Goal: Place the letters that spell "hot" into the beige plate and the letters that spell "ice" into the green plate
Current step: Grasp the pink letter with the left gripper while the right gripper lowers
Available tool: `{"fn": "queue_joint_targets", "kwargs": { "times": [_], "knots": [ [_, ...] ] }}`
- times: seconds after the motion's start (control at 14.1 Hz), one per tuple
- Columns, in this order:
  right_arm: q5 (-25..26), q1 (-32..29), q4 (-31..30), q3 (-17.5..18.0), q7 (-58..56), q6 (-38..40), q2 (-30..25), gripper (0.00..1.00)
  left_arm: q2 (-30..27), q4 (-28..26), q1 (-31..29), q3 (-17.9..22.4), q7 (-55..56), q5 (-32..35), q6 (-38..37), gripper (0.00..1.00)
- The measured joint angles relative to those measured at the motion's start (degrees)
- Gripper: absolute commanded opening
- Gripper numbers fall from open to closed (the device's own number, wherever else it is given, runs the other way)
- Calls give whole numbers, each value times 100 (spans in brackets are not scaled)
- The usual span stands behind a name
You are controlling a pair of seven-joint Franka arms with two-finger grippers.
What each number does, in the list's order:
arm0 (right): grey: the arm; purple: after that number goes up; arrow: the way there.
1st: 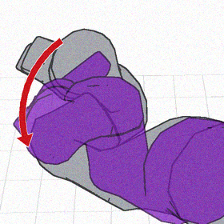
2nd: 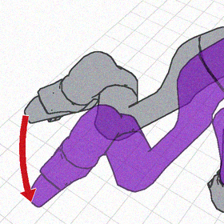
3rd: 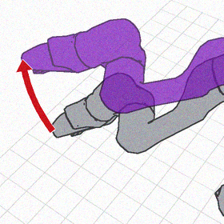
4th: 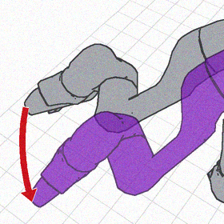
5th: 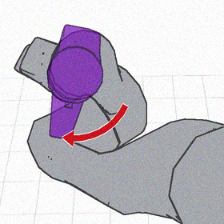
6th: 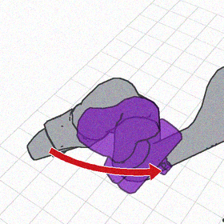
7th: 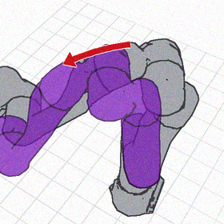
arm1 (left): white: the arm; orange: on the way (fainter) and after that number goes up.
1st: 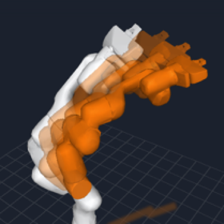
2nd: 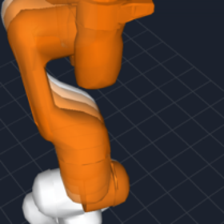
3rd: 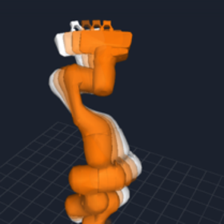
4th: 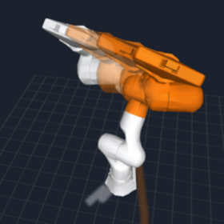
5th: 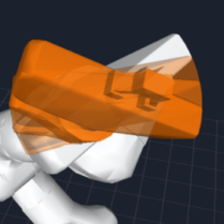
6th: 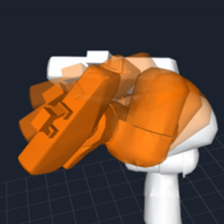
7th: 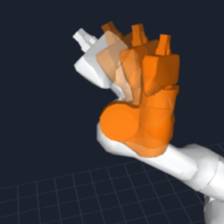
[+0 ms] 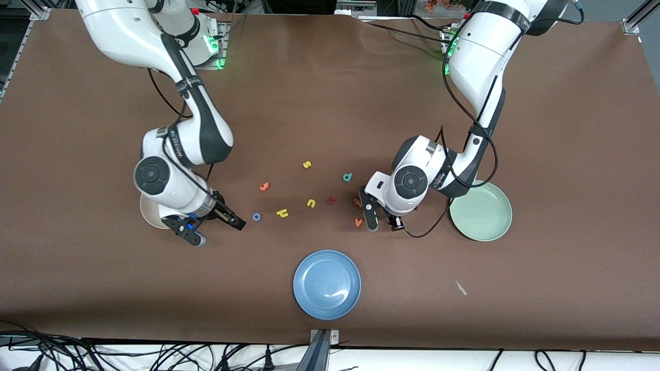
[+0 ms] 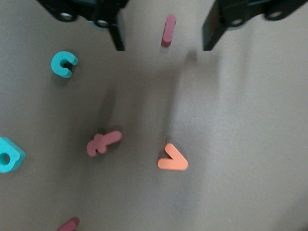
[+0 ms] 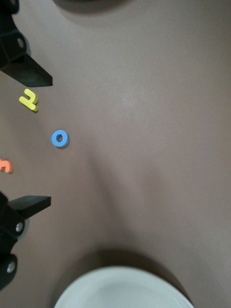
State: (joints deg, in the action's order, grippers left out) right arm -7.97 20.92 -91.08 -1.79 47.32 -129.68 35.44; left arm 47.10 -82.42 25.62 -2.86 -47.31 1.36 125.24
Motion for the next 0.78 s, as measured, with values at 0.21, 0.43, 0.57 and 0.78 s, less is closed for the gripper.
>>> {"fn": "queue_joint_targets", "kwargs": {
  "times": [0.21,0.43,0.57,0.78],
  "knots": [
    [2,138,-290,0,12,-362,56,99,0,-81,-5,20,-1,140,0,51],
    [2,235,-317,0,12,-504,201,99,0,-123,-4,21,-2,155,6,49],
    [2,266,-326,0,18,-680,341,99,1,-133,-4,26,-2,271,10,49],
    [2,271,-325,-1,29,-774,508,99,0,-136,-4,34,1,395,11,46]
  ]
}}
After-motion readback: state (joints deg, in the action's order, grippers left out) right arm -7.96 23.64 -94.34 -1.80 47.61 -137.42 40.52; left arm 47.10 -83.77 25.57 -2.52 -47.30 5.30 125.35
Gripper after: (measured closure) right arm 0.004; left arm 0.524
